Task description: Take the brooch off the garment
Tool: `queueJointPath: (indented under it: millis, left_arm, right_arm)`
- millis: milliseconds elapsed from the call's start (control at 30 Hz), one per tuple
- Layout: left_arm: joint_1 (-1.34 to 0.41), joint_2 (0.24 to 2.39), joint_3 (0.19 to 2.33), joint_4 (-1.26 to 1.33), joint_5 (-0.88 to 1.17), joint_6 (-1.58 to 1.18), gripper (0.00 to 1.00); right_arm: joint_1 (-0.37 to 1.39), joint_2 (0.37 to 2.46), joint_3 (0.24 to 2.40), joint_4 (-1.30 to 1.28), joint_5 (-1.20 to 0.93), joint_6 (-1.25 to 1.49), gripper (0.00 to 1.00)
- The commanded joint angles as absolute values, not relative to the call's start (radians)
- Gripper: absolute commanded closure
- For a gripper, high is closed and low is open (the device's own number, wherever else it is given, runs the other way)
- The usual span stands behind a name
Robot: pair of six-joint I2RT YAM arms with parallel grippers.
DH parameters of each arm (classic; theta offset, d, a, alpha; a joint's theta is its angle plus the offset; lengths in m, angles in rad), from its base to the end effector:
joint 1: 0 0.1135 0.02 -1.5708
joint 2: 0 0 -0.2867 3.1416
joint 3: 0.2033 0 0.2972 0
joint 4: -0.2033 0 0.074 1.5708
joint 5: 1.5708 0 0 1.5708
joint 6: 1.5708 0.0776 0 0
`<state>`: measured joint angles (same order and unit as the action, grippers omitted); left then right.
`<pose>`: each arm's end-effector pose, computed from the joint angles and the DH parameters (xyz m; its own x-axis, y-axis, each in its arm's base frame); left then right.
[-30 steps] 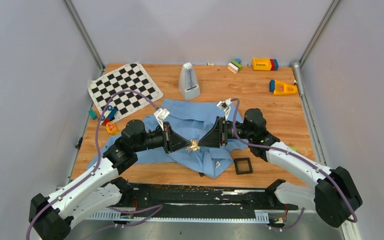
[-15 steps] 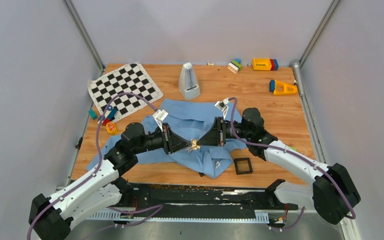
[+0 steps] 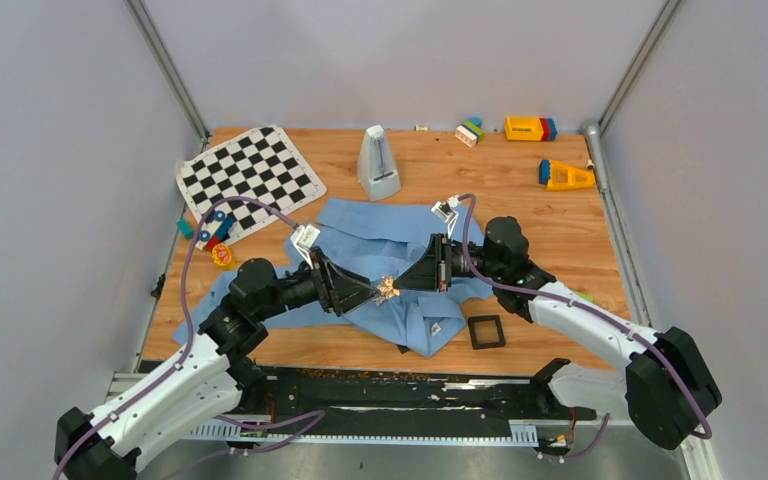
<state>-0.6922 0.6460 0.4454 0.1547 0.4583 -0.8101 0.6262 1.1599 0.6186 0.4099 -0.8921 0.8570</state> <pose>0.1565 -0.1743 0.2803 -0.6854 -0.2756 -0.6740 0.6036 0.3027 -0.7376 0.2138 0.2292 0.2617 -0.8202 -0.0076 -0.5720 -0.5700 0.0950 0.8161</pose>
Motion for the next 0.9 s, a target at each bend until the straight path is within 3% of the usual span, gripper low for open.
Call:
queueJointPath:
  millis: [0, 400, 867]
  left_arm:
    - [-0.694, 0.689, 0.449, 0.233, 0.469, -0.814, 0.27]
    - [-0.761, 0.807, 0.536, 0.184, 0.395, -0.747, 0.30]
    - [-0.764, 0.795, 0.561, 0.084, 0.332, -0.721, 0.43]
  right_arm:
    - [0.630, 1.157, 0.625, 0.459, -0.888, 0.884, 1.00]
    - [0.630, 1.187, 0.634, 0.438, -0.890, 0.887, 1.00]
    - [0.630, 1.188, 0.629, 0.451, -0.895, 0.893, 1.00]
